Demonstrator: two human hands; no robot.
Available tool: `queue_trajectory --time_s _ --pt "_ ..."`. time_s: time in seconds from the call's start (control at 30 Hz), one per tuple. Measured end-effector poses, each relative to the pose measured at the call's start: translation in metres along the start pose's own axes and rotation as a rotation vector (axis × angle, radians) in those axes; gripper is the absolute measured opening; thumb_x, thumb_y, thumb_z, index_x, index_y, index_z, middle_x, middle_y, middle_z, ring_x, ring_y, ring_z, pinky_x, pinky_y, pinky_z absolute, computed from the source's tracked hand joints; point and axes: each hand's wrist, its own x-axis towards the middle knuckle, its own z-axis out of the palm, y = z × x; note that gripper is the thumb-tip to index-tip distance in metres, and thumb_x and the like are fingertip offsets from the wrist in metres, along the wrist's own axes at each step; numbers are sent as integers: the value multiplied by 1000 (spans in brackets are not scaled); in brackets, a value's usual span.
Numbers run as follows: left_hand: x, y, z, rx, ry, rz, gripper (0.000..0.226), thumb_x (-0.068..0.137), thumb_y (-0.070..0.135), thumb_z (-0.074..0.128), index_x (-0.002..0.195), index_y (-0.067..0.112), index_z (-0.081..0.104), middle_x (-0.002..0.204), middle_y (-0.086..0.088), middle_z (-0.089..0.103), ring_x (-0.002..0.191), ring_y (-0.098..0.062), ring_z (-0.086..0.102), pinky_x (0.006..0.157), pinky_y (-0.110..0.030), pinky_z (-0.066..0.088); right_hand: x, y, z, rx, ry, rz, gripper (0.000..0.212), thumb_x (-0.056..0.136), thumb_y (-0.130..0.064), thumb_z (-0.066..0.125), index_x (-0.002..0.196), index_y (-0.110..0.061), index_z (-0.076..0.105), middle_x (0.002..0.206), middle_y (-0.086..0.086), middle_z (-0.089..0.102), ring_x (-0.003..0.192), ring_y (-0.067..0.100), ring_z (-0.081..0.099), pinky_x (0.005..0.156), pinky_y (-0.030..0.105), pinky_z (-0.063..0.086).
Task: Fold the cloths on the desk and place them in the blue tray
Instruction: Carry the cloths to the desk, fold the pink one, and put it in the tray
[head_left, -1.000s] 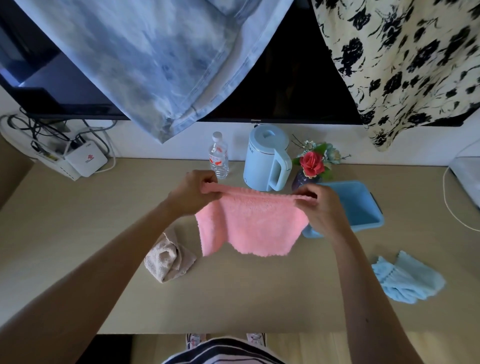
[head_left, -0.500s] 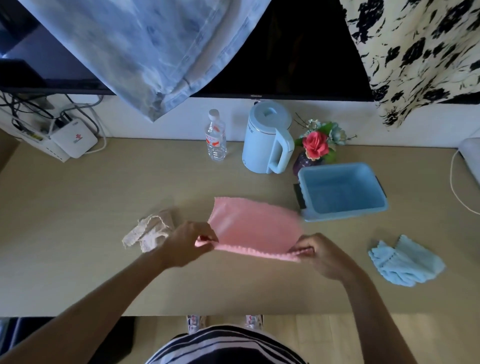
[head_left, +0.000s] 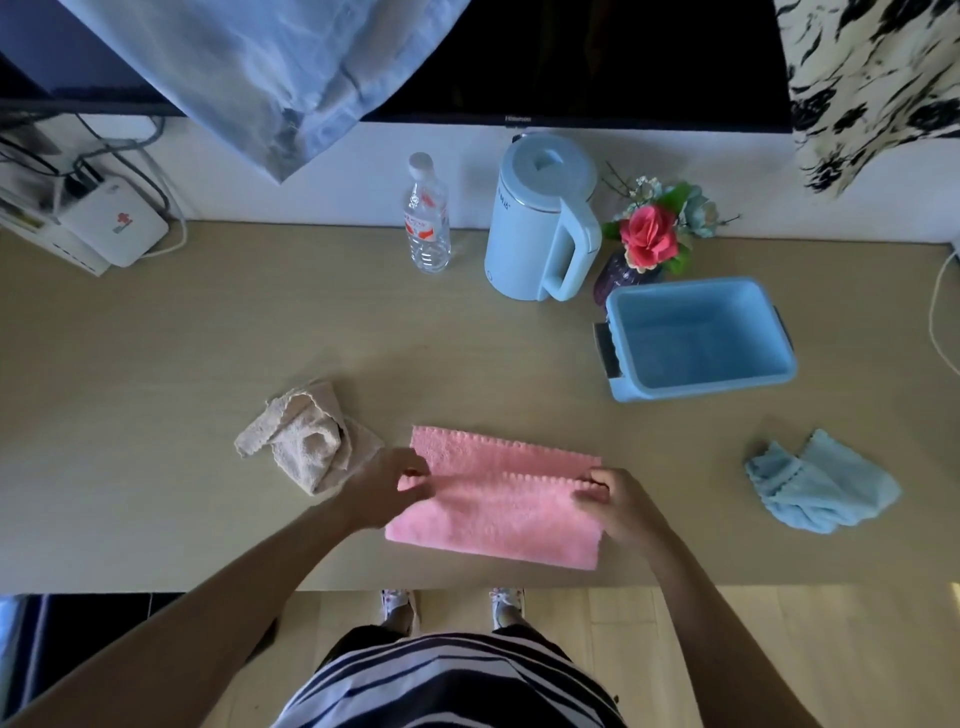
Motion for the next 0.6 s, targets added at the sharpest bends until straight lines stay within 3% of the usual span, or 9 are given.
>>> queue_trajectory --time_s 0.13,0.17,0.2,0.27,0.33,0.43,0.53,0.6 --pt "29 0 8 -5 78 -47 21 88 35 73 94 14 74 89 7 66 82 -13 59 75 -27 41 17 5 7 18 61 47 37 87 -15 68 60 -25 45 56 -13 43 55 2 40 47 14 29" --pt "35 0 11 -17 86 -51 20 86 33 74 92 14 74 88 7 67 81 -13 61 74 -27 44 22 9 11 17 72 65 39 88 -15 68 62 -29 42 59 -15 40 57 1 39 47 12 32" --pt "39 -1 14 -41 80 -60 18 85 29 76 92 13 73 88 5 69 80 -13 62 75 -29 49 24 11 12 24 89 79 36 89 -15 67 64 -30 46 64 -16 43 61 3 42 49 10 35" --pt "45 -3 22 -78 77 -88 11 84 17 76 91 11 71 87 1 71 77 -14 65 77 -37 58 28 15 17 29 124 121 5 90 -16 66 85 -18 68 81 -9 59 77 10 55 57 9 36" --pt "48 -3 28 -94 122 -130 8 85 7 70 91 13 70 84 1 70 70 -11 62 77 -40 60 30 17 20 52 155 149 22 91 -18 63 111 -12 71 98 -5 64 90 12 61 70 19 42" --pt "54 -6 33 -135 189 -131 13 84 14 74 95 15 68 83 4 68 69 -7 62 73 -38 60 32 18 20 55 186 128 11 93 -17 58 100 -19 67 93 -4 64 82 15 59 61 19 40" --pt "52 -8 36 -5 80 -39 66 67 57 79 113 13 61 104 2 62 87 -14 59 79 -30 52 37 23 22 40 205 129 12 95 -16 56 100 -11 66 94 1 68 76 15 58 56 15 36" --pt "49 -14 42 190 32 23 81 57 62 79 121 16 56 117 0 55 102 -18 54 88 -36 50 39 24 22 31 204 144 16 97 -16 56 105 -8 67 97 2 68 77 15 58 56 14 35"
